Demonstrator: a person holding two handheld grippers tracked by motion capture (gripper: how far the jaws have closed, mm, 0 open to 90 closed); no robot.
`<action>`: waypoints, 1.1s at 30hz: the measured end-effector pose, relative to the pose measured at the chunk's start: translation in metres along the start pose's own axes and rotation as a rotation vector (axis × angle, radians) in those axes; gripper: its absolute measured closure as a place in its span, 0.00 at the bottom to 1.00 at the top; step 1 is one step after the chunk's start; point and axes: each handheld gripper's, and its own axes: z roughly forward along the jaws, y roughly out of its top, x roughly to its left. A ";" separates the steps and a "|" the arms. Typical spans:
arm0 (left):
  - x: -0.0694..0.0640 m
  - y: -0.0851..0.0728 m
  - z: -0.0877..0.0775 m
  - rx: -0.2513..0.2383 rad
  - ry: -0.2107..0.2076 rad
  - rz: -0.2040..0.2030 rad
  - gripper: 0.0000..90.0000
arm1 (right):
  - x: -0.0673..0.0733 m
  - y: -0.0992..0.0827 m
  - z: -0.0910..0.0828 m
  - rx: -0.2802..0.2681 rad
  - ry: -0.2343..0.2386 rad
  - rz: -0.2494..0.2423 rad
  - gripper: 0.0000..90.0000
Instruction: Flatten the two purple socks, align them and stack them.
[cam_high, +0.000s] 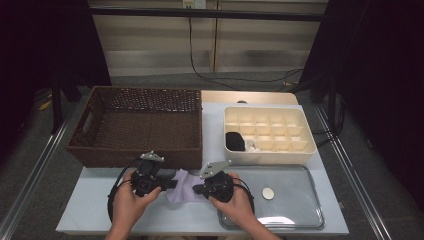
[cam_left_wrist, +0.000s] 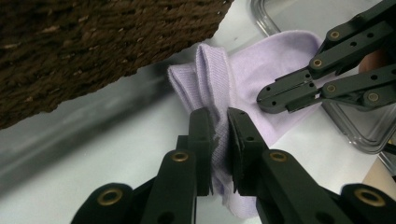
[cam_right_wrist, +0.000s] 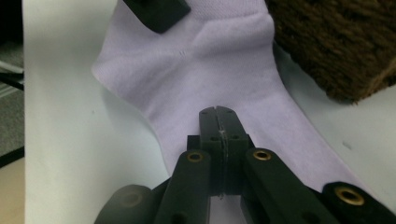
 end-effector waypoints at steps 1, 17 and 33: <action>-0.001 0.001 -0.001 -0.005 0.000 -0.002 0.90 | 0.000 0.001 0.002 0.005 0.006 -0.005 1.00; -0.020 0.019 0.004 0.032 -0.017 0.038 0.91 | -0.005 0.001 -0.015 -0.020 0.001 0.008 1.00; -0.050 0.033 0.039 0.101 -0.046 0.125 0.90 | -0.023 -0.030 -0.042 -0.005 -0.054 0.046 1.00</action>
